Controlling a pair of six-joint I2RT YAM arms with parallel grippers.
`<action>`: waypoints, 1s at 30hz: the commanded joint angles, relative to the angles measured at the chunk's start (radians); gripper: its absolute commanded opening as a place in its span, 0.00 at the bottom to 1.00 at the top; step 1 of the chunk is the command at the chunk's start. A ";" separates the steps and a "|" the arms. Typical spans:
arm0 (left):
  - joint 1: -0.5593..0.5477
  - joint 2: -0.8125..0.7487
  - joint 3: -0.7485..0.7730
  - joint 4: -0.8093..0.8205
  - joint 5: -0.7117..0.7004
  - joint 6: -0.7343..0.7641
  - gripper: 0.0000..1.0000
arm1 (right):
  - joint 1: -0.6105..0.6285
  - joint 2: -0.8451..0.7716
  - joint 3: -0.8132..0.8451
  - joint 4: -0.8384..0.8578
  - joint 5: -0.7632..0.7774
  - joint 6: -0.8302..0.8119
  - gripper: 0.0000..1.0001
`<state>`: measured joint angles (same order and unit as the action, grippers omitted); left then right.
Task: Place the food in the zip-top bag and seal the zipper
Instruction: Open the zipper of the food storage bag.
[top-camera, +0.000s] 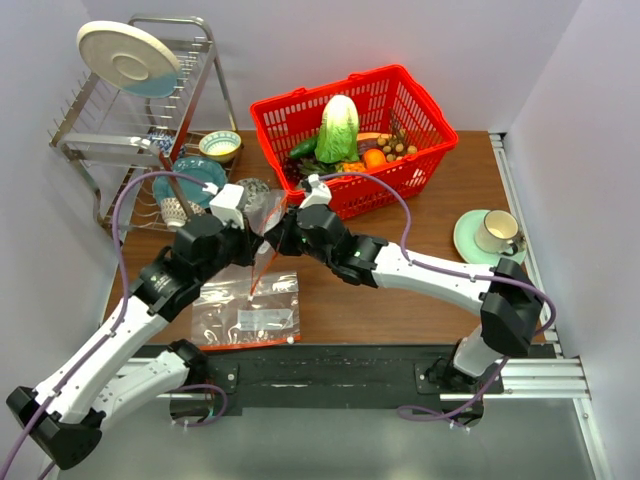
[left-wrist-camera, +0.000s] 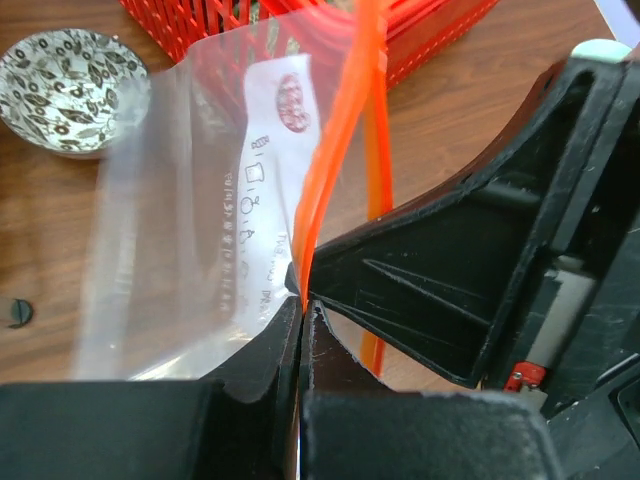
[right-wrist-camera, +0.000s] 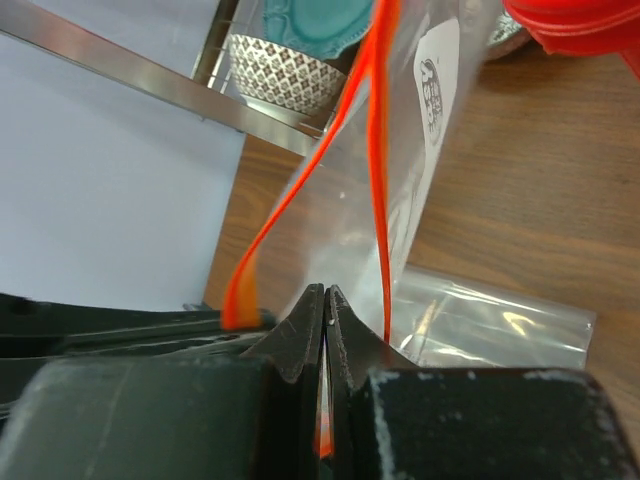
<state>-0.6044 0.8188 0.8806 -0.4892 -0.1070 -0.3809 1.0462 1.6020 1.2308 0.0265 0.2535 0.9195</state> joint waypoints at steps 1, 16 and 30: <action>-0.003 -0.007 -0.008 0.092 0.033 -0.035 0.00 | 0.009 -0.016 -0.008 0.072 0.036 0.048 0.02; -0.003 -0.072 -0.002 0.086 0.056 -0.075 0.00 | 0.017 0.095 0.003 0.079 0.089 0.097 0.04; -0.003 -0.029 0.191 -0.074 -0.094 0.074 0.00 | 0.018 0.056 -0.030 -0.080 0.179 0.071 0.67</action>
<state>-0.6044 0.7826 0.9653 -0.5423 -0.1368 -0.3874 1.0603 1.6993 1.2194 -0.0113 0.3706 0.9989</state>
